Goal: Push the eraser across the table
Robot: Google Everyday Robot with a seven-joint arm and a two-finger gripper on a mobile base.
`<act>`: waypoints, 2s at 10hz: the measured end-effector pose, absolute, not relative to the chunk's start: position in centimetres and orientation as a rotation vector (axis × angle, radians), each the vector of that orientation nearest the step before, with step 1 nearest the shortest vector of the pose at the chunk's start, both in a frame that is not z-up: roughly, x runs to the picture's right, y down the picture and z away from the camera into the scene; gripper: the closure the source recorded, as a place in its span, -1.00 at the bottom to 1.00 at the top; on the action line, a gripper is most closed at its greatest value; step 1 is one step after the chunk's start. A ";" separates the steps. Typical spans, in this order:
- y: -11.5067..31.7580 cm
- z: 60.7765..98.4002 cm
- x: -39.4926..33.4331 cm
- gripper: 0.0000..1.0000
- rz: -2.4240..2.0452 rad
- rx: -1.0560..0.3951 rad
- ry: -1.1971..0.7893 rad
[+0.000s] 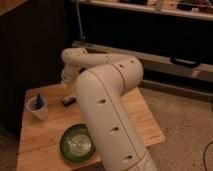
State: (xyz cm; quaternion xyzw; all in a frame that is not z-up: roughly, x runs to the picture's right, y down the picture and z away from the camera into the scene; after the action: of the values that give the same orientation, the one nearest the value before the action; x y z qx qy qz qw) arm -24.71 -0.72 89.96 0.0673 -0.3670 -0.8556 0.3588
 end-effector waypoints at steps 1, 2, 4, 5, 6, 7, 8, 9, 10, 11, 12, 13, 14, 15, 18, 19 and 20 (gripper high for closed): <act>-0.1 91.1 -25.2 1.00 -2.206 0.180 -0.955; 0.6 92.6 -25.4 1.00 -2.198 0.189 -0.965; 0.9 94.6 -25.7 1.00 -2.190 0.206 -0.977; 1.0 95.3 -25.8 1.00 -2.184 0.217 -0.983; 1.1 96.0 -25.5 1.00 -2.169 0.237 -0.980; 1.0 96.5 -25.0 1.00 -2.160 0.248 -0.972; 0.7 96.9 -24.9 1.00 -2.158 0.256 -0.965; 0.5 97.3 -25.0 1.00 -2.167 0.246 -0.969; 0.5 97.5 -25.4 1.00 -2.178 0.230 -0.978; 0.8 97.7 -25.6 1.00 -2.187 0.209 -0.996; 1.1 98.1 -25.8 1.00 -2.193 0.192 -1.011; 1.5 98.1 -25.9 1.00 -2.197 0.179 -1.024; 1.7 98.0 -25.9 1.00 -2.200 0.170 -1.032; 2.0 97.6 -25.5 1.00 -2.199 0.157 -1.041; 2.8 95.6 -23.6 1.00 -2.192 0.114 -1.051; 3.0 94.7 -22.7 1.00 -2.185 0.093 -1.055; 3.4 94.2 -22.1 1.00 -2.184 0.074 -1.063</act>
State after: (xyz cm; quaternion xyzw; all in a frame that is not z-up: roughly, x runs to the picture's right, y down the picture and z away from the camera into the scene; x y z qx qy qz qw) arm -22.11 3.38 94.18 0.0286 -0.4102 -0.8424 0.3482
